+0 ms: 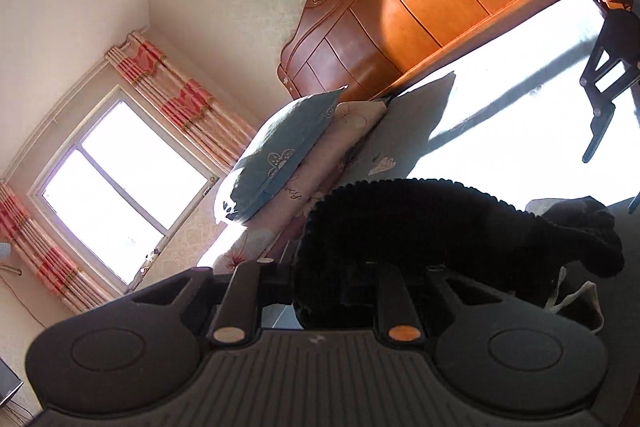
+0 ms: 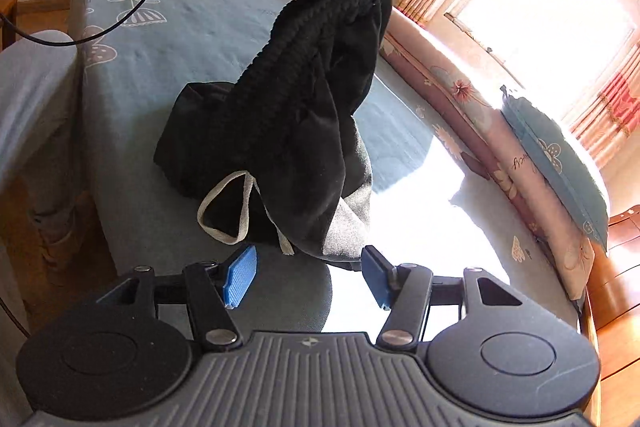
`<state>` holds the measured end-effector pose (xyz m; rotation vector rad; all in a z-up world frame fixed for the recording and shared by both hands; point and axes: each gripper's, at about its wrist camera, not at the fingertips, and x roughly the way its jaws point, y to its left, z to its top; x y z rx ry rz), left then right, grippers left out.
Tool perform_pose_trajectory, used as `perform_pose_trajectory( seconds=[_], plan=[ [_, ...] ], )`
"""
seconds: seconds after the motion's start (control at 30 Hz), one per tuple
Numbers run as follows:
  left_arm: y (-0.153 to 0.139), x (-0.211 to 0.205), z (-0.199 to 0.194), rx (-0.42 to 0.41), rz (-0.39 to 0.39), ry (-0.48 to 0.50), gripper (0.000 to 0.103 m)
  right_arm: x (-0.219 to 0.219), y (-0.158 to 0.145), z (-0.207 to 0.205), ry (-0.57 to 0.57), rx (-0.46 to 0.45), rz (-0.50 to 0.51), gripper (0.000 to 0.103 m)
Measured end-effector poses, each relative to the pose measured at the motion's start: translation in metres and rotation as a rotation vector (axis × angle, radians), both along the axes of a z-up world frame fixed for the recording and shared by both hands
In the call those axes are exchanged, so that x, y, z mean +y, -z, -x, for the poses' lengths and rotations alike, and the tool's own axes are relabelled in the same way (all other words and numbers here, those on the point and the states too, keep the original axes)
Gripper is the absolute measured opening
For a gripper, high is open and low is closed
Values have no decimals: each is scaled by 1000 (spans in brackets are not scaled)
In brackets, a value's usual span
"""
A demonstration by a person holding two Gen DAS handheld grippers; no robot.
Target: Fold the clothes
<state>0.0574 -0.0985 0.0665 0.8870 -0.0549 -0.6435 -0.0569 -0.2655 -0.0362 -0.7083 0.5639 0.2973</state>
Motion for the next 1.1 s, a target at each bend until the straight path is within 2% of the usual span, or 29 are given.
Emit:
perform_pose_trajectory(
  seconds=[0.13,0.2,0.3,0.33,0.4,0.43,0.47,0.63,0.7,0.83,1.0,1.1],
  plan=[
    [-12,-4,-7,4,9,7,18,23,24,-6,7,-187,123,63],
    [-15,-5,-8,5,8,11,18,30,31,-13,18,-269,154,65],
    [-15,-5,-9,16,8,9,18,35,44,-25,-14,-356,204,68],
    [-13,-2,-8,22,6,5,18,35,48,-31,-13,-344,218,66],
    [-9,4,-7,29,-8,-4,18,33,47,-38,-5,-284,206,29],
    [-6,8,-7,32,-15,-9,18,30,40,-39,2,-247,174,16],
    [-3,12,-8,42,-15,-17,18,27,32,-38,3,-220,138,14],
    [9,35,-19,131,41,-41,18,6,-30,-27,30,-96,-156,8],
    [16,45,-20,171,67,-40,18,-1,-55,-25,36,-85,-224,8],
    [29,68,-16,226,139,-33,21,-9,-103,-22,48,-95,-270,8],
    [43,97,-10,269,242,-9,24,-9,-150,-33,70,-53,-316,7],
    [52,112,-5,284,301,23,31,0,-169,-36,69,-57,-297,7]
  ],
)
